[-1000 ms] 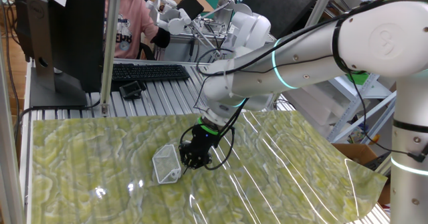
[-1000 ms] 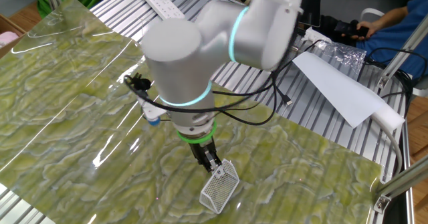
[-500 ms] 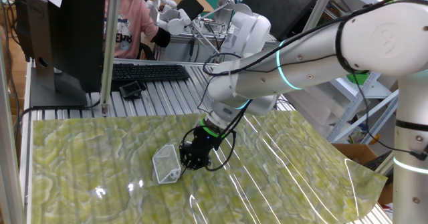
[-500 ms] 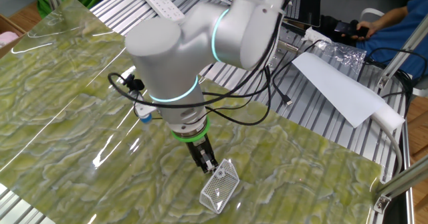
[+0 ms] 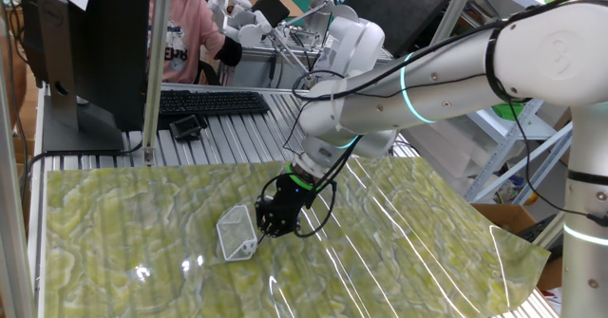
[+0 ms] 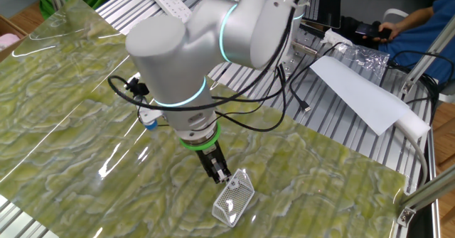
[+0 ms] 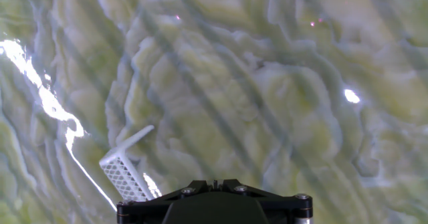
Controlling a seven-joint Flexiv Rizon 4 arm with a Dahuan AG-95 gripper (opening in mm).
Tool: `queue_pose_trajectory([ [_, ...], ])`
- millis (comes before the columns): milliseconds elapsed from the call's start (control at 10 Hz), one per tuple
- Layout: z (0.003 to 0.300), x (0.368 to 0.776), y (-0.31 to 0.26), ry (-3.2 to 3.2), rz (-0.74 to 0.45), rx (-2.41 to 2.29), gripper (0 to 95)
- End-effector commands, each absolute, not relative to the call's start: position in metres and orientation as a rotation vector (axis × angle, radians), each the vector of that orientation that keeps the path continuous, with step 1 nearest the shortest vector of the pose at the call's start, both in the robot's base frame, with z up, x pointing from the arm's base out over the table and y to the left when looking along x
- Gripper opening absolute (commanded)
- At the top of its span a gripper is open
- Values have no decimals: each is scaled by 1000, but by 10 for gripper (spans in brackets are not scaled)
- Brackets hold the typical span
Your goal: Push the soccer ball into the goal
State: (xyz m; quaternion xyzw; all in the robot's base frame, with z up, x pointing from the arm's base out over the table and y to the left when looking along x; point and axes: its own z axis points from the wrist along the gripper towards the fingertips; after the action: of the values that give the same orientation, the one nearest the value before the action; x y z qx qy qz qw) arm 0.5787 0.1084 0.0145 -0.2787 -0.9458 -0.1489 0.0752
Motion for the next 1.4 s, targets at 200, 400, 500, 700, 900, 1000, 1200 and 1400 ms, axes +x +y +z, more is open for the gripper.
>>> queue_pose_trajectory([
  [200,17,576,109,-2833,-452,-851,0],
  [400,17,576,109,-2839,-443,-846,0],
  [500,17,576,109,-2863,-393,-831,0],
  [700,18,576,108,-2898,-339,-790,0],
  [900,21,575,107,-2934,-278,-727,0],
  [1000,26,573,105,-2949,-256,-682,0],
  [1200,32,570,103,-3009,-123,-562,0],
  [1400,34,570,102,-3041,-28,-456,0],
])
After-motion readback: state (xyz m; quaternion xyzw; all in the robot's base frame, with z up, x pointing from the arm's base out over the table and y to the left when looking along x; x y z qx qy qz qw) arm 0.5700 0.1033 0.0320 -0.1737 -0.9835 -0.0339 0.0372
